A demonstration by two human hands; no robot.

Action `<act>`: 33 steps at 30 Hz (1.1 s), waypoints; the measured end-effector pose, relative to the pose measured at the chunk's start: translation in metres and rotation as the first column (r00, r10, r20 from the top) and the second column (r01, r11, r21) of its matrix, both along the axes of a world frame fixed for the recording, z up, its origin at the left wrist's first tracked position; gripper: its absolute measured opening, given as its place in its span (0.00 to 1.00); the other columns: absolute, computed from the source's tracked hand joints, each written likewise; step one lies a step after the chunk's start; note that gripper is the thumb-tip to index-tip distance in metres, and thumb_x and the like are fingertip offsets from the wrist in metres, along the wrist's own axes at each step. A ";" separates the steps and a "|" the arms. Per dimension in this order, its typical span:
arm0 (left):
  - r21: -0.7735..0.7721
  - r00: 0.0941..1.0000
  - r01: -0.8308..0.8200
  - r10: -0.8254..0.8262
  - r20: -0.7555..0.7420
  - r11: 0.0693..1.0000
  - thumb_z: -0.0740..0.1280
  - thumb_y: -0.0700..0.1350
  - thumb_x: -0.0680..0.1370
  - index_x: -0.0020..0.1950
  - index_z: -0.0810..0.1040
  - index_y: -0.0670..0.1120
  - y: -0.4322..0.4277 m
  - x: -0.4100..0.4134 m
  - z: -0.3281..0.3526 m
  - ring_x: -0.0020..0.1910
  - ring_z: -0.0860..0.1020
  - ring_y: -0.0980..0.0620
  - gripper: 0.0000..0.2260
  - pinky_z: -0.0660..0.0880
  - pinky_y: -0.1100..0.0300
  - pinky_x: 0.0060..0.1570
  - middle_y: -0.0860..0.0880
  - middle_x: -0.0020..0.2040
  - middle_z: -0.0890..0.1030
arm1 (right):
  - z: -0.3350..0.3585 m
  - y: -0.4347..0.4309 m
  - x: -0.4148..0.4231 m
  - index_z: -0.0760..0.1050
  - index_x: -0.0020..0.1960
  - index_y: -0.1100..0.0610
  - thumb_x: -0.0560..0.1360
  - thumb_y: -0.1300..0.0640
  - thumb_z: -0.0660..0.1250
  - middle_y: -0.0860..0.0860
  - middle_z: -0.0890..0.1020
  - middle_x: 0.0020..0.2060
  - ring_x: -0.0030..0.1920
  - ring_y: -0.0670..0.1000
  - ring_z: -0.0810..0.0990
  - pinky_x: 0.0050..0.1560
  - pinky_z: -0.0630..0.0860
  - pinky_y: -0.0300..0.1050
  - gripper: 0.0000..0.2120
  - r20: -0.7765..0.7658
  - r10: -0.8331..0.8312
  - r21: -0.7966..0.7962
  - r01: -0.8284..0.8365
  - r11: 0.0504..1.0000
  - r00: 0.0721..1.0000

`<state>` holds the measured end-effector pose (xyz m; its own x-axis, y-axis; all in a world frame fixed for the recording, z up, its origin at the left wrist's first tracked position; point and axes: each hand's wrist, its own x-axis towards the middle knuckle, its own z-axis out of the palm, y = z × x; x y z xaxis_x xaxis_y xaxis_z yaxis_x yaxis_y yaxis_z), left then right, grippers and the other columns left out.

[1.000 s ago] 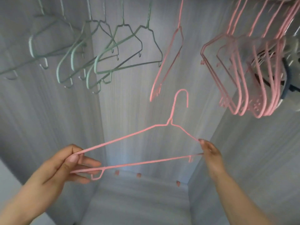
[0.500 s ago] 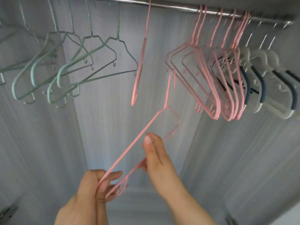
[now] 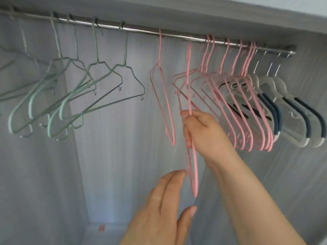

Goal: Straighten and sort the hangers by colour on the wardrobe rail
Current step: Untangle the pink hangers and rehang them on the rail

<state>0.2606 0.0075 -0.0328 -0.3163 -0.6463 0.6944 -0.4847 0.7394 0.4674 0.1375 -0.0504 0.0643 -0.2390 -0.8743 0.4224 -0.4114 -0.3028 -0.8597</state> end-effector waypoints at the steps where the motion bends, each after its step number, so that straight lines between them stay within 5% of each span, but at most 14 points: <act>1: -0.038 1.000 0.015 -0.016 -0.026 0.999 0.46 0.63 0.76 0.62 0.64 0.57 -0.004 0.003 0.003 0.44 0.76 0.66 0.20 0.76 0.68 0.36 0.61 0.54 0.71 | 0.007 -0.005 -0.003 0.73 0.48 0.71 0.78 0.59 0.54 0.47 0.69 0.14 0.19 0.43 0.66 0.24 0.65 0.35 0.15 -0.004 -0.003 -0.010 0.003 1.000 1.000; 6: -0.120 0.974 -0.048 0.020 -0.224 0.992 0.56 0.61 0.74 0.62 0.65 0.56 -0.033 0.012 0.028 0.51 0.71 0.69 0.18 0.68 0.77 0.51 0.63 0.51 0.68 | 0.039 -0.028 -0.011 0.72 0.41 0.74 0.78 0.59 0.56 0.47 0.66 0.11 0.15 0.43 0.61 0.20 0.58 0.36 0.18 0.020 0.004 -0.031 -0.004 1.000 1.000; 10: -0.041 0.975 -0.104 0.094 -0.202 0.994 0.60 0.61 0.72 0.69 0.57 0.52 -0.062 0.003 0.044 0.61 0.66 0.61 0.29 0.59 0.73 0.59 0.56 0.61 0.66 | 0.055 -0.047 -0.007 0.71 0.52 0.77 0.78 0.59 0.56 0.47 0.66 0.11 0.16 0.44 0.61 0.20 0.56 0.33 0.19 0.081 0.005 -0.049 -0.001 0.999 0.997; 13: -0.008 0.978 -0.132 0.129 -0.162 0.991 0.64 0.54 0.73 0.72 0.56 0.47 -0.077 -0.005 0.049 0.61 0.61 0.58 0.31 0.53 0.74 0.56 0.52 0.63 0.67 | 0.058 -0.059 -0.004 0.72 0.51 0.76 0.77 0.59 0.57 0.47 0.66 0.12 0.16 0.45 0.62 0.19 0.58 0.33 0.18 0.073 -0.009 -0.037 0.011 0.999 0.997; 18: 0.009 0.982 -0.096 0.096 -0.160 0.995 0.62 0.44 0.76 0.67 0.66 0.48 -0.085 -0.007 0.042 0.52 0.64 0.61 0.19 0.61 0.72 0.50 0.55 0.50 0.76 | 0.053 -0.071 -0.006 0.76 0.54 0.66 0.78 0.57 0.55 0.47 0.68 0.15 0.15 0.42 0.64 0.23 0.61 0.35 0.15 0.139 -0.040 0.051 0.033 0.998 0.989; 23: 0.016 0.972 -0.055 0.057 -0.230 0.998 0.56 0.48 0.78 0.60 0.71 0.50 -0.081 -0.003 0.033 0.55 0.65 0.66 0.13 0.58 0.83 0.51 0.61 0.43 0.76 | 0.042 -0.070 -0.006 0.75 0.55 0.60 0.79 0.55 0.55 0.49 0.70 0.18 0.20 0.47 0.65 0.18 0.58 0.30 0.13 0.106 -0.054 0.104 0.043 0.994 0.993; 27: 0.009 0.951 -0.032 0.033 -0.307 0.999 0.49 0.56 0.76 0.62 0.64 0.54 -0.075 0.001 0.033 0.56 0.66 0.69 0.17 0.60 0.82 0.51 0.65 0.48 0.76 | 0.035 -0.059 -0.007 0.73 0.57 0.62 0.79 0.50 0.56 0.51 0.77 0.30 0.30 0.50 0.72 0.33 0.70 0.40 0.17 0.031 -0.079 0.124 0.075 0.989 0.996; 29: 0.006 0.942 -0.041 0.041 -0.333 0.999 0.48 0.57 0.76 0.63 0.63 0.58 -0.074 0.004 0.034 0.56 0.68 0.69 0.17 0.60 0.82 0.50 0.66 0.50 0.75 | 0.032 -0.049 -0.008 0.67 0.65 0.61 0.78 0.49 0.58 0.51 0.78 0.46 0.44 0.50 0.76 0.47 0.73 0.44 0.21 -0.121 -0.134 0.091 0.146 0.985 0.984; 31: -0.011 0.941 -0.058 0.051 -0.334 0.998 0.48 0.57 0.76 0.66 0.61 0.59 -0.074 0.005 0.036 0.55 0.69 0.68 0.18 0.60 0.83 0.50 0.66 0.49 0.77 | 0.028 -0.031 -0.008 0.60 0.71 0.57 0.76 0.50 0.61 0.51 0.72 0.60 0.59 0.49 0.72 0.58 0.69 0.42 0.26 -0.291 -0.238 -0.044 0.236 0.971 0.927; 33: -0.009 0.944 -0.066 0.060 -0.323 0.998 0.49 0.56 0.77 0.69 0.61 0.56 -0.074 0.005 0.040 0.54 0.70 0.68 0.21 0.60 0.84 0.50 0.67 0.49 0.77 | 0.026 -0.007 0.001 0.62 0.70 0.55 0.76 0.55 0.62 0.51 0.70 0.64 0.63 0.47 0.71 0.65 0.66 0.40 0.24 -0.315 -0.287 -0.261 0.209 0.943 0.905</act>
<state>0.2659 -0.0662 0.0072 -0.0326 -0.6427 0.7654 -0.3562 0.7230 0.5920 0.1382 -0.0576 0.0904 -0.2414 -0.6836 0.6888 -0.7551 -0.3135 -0.5758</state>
